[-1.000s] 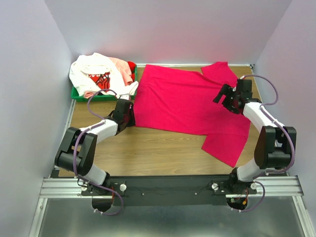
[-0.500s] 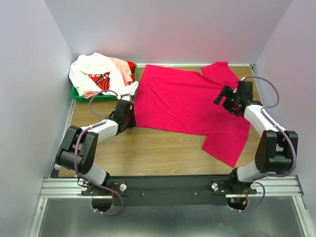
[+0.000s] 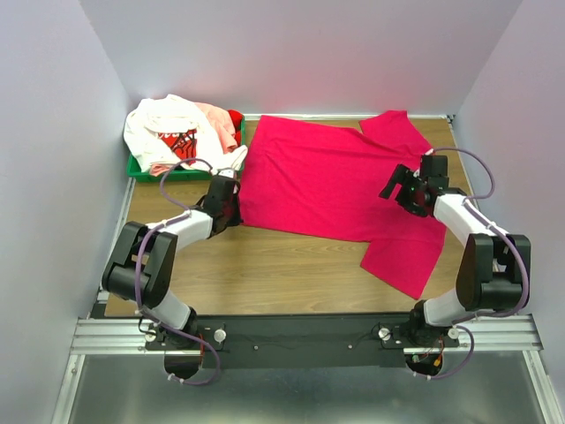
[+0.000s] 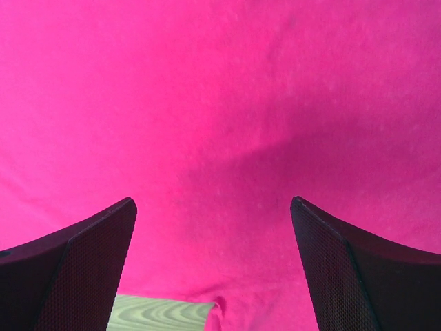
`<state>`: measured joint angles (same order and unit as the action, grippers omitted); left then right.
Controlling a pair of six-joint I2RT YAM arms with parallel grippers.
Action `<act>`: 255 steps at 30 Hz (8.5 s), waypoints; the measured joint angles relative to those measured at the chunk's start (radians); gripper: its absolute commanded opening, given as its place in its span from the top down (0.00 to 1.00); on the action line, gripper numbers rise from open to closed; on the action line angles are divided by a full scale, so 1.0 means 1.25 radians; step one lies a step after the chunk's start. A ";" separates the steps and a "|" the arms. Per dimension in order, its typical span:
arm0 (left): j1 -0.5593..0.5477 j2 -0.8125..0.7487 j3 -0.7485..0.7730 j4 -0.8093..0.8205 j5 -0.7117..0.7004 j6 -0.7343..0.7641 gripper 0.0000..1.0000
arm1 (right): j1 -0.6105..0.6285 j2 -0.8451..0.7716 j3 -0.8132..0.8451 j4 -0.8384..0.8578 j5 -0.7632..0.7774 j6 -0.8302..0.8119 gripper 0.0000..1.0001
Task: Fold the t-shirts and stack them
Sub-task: Fold the tshirt
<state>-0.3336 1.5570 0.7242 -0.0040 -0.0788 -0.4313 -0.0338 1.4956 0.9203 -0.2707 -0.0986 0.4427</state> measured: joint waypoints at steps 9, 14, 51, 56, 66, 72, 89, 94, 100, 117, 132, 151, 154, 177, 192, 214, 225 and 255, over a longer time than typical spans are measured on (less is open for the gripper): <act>0.064 0.049 0.140 -0.016 0.000 0.036 1.00 | 0.053 0.010 -0.052 0.000 0.004 0.001 0.02; 0.107 0.091 0.179 -0.006 0.012 0.053 1.00 | 0.071 0.066 -0.052 0.005 0.012 0.001 0.02; 0.172 0.258 0.356 0.045 0.224 0.143 1.00 | 0.105 -0.070 -0.038 -0.176 0.121 0.046 0.15; 0.178 0.250 0.344 0.056 0.251 0.145 1.00 | 0.123 -0.089 -0.106 -0.295 0.143 0.101 0.22; 0.193 0.250 0.335 0.068 0.283 0.145 1.00 | 0.180 -0.138 -0.153 -0.407 0.154 0.203 0.29; 0.193 0.250 0.333 0.075 0.301 0.145 1.00 | 0.186 -0.225 -0.207 -0.455 0.154 0.254 0.33; 0.193 0.250 0.324 0.084 0.316 0.145 1.00 | 0.186 -0.235 -0.244 -0.424 0.196 0.337 0.55; 0.193 0.250 0.324 0.086 0.322 0.145 1.00 | 0.186 -0.235 -0.251 -0.409 0.203 0.351 0.60; 0.193 0.250 0.324 0.087 0.325 0.145 1.00 | 0.186 -0.235 -0.270 -0.390 0.203 0.358 0.62; 0.193 0.225 0.295 0.093 0.324 0.134 1.00 | 0.189 -0.326 -0.296 -0.370 0.186 0.379 1.00; 0.193 0.011 0.109 0.154 0.294 0.032 1.00 | 0.190 -0.483 -0.136 -0.532 0.217 0.342 0.99; 0.193 -0.340 -0.190 0.182 0.220 -0.080 1.00 | 0.190 -0.652 0.030 -0.709 0.226 0.297 1.00; 0.193 -0.353 -0.219 0.181 0.217 -0.087 1.00 | 0.190 -0.667 0.057 -0.727 0.226 0.294 1.00; 0.192 -0.110 -0.126 0.218 0.217 -0.067 1.00 | 0.190 -0.451 -0.043 -0.392 0.329 0.264 0.99; 0.192 0.074 0.087 0.213 0.246 -0.038 1.00 | 0.189 -0.195 0.136 -0.261 0.506 0.184 1.00; 0.192 0.186 0.226 0.211 0.295 -0.037 1.00 | 0.131 0.112 0.316 -0.178 0.567 0.099 0.99; 0.192 0.193 0.242 0.212 0.294 -0.038 1.00 | 0.105 0.165 0.346 -0.173 0.587 0.084 1.00; 0.192 0.197 0.242 0.227 0.301 -0.053 0.34 | 0.049 0.267 0.419 -0.173 0.603 0.028 0.06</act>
<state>-0.0940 1.8034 1.0267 0.2794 0.2970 -0.4973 0.0273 1.8294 1.4437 -0.4866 0.6552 0.4778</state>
